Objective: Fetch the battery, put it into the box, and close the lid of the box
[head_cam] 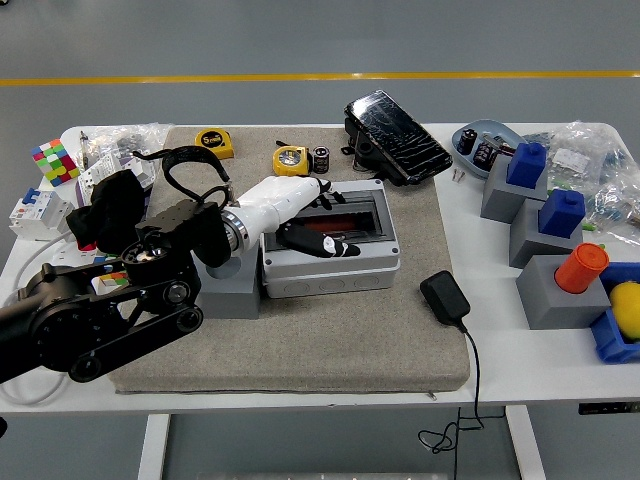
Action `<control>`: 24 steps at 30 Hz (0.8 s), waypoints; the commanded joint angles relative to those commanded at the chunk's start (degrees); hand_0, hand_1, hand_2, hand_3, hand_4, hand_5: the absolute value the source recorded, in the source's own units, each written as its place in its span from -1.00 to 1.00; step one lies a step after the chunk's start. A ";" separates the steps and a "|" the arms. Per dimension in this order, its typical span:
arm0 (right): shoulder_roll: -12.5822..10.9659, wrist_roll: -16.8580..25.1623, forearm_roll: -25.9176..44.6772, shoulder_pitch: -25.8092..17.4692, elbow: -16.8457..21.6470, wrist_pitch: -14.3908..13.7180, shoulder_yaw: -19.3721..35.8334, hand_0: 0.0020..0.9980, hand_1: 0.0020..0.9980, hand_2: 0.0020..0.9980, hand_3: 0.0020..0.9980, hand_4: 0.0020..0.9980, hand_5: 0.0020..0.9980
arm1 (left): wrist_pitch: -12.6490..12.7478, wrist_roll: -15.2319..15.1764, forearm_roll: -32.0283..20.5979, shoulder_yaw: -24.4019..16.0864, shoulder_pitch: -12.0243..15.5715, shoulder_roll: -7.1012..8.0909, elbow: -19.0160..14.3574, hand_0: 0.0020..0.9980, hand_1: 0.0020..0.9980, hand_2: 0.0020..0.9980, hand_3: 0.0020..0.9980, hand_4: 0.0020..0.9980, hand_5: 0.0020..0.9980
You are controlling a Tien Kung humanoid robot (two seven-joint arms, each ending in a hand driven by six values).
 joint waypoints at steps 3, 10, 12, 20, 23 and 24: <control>0.03 0.02 -0.04 0.08 0.01 -0.05 0.10 0.36 0.36 0.42 0.12 0.83 0.04 | 0.72 -0.90 0.32 -3.71 2.02 0.45 -1.89 0.18 0.42 0.39 0.55 1.00 0.40; 0.21 0.05 -0.04 0.06 -0.08 -0.05 0.52 0.36 0.36 0.42 0.12 0.83 0.04 | 10.15 -11.23 -6.24 -15.90 11.24 2.45 -4.84 0.16 0.41 0.38 0.51 1.00 0.38; 0.26 0.07 0.06 0.03 -0.18 -0.06 0.55 0.36 0.36 0.42 0.12 0.83 0.04 | 14.11 -15.85 -10.87 -19.60 14.42 2.60 -4.41 0.16 0.41 0.38 0.51 1.00 0.38; 0.43 0.10 0.45 -0.04 -0.93 -0.11 0.81 0.35 0.36 0.42 0.12 0.83 0.04 | 20.38 -34.64 -29.72 -35.34 27.91 1.34 -1.47 0.17 0.39 0.35 0.45 1.00 0.23; 0.48 0.13 0.40 0.02 -0.94 -0.15 1.03 0.35 0.36 0.42 0.12 0.83 0.04 | 20.51 -39.43 -36.78 -39.19 31.36 1.21 -0.44 0.14 0.36 0.31 0.41 1.00 0.09; 0.52 0.14 0.38 0.03 -0.93 -0.15 1.12 0.35 0.36 0.42 0.12 0.83 0.04 | 20.63 -40.75 -39.39 -40.74 32.79 1.21 0.20 0.14 0.36 0.31 0.41 1.00 0.09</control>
